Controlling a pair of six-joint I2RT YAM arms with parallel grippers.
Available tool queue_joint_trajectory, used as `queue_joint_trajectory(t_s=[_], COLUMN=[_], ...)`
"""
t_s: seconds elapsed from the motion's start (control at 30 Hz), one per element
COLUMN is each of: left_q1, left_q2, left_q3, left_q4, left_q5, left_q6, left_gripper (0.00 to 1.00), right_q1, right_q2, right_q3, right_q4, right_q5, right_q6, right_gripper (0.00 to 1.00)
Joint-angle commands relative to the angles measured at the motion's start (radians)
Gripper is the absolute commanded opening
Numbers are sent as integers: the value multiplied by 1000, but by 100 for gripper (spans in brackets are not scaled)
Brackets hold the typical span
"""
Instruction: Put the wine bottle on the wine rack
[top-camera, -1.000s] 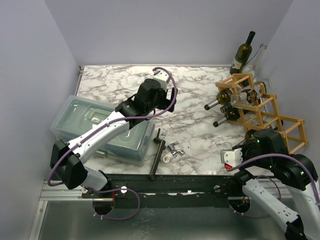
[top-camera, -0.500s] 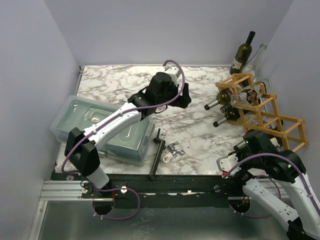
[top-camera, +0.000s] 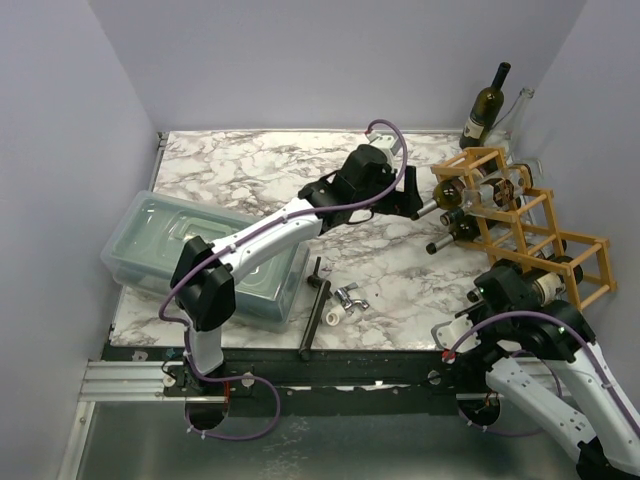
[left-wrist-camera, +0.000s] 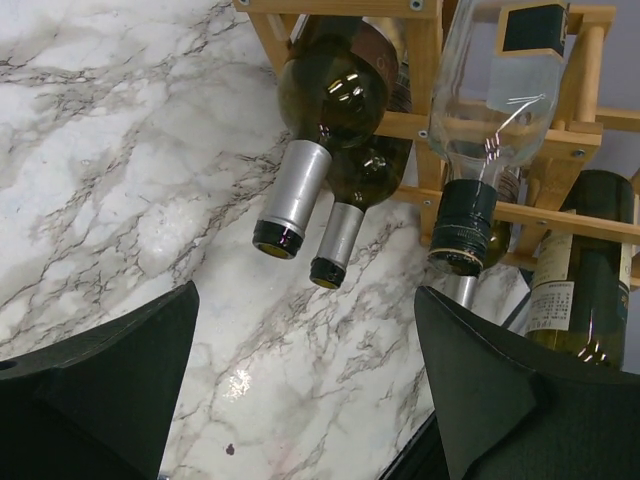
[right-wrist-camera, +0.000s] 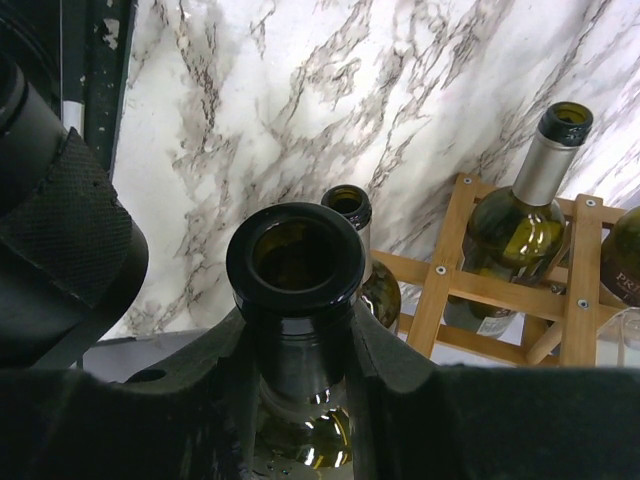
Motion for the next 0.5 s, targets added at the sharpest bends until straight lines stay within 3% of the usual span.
queue_joint_trajectory(t_s=[0.0, 0.47], left_q1=[1, -19], left_q2=[62, 373], left_q3=[75, 490], left_q4=[11, 24], left_q5=[12, -159], left_q6=[-26, -18], left_gripper=[90, 86], right_q1=[20, 19], right_q2=[-13, -62], right_q3=[-30, -41], right_q4=[97, 159], right_q5=[123, 163], right_q6=[-74, -72], right_gripper=[5, 13])
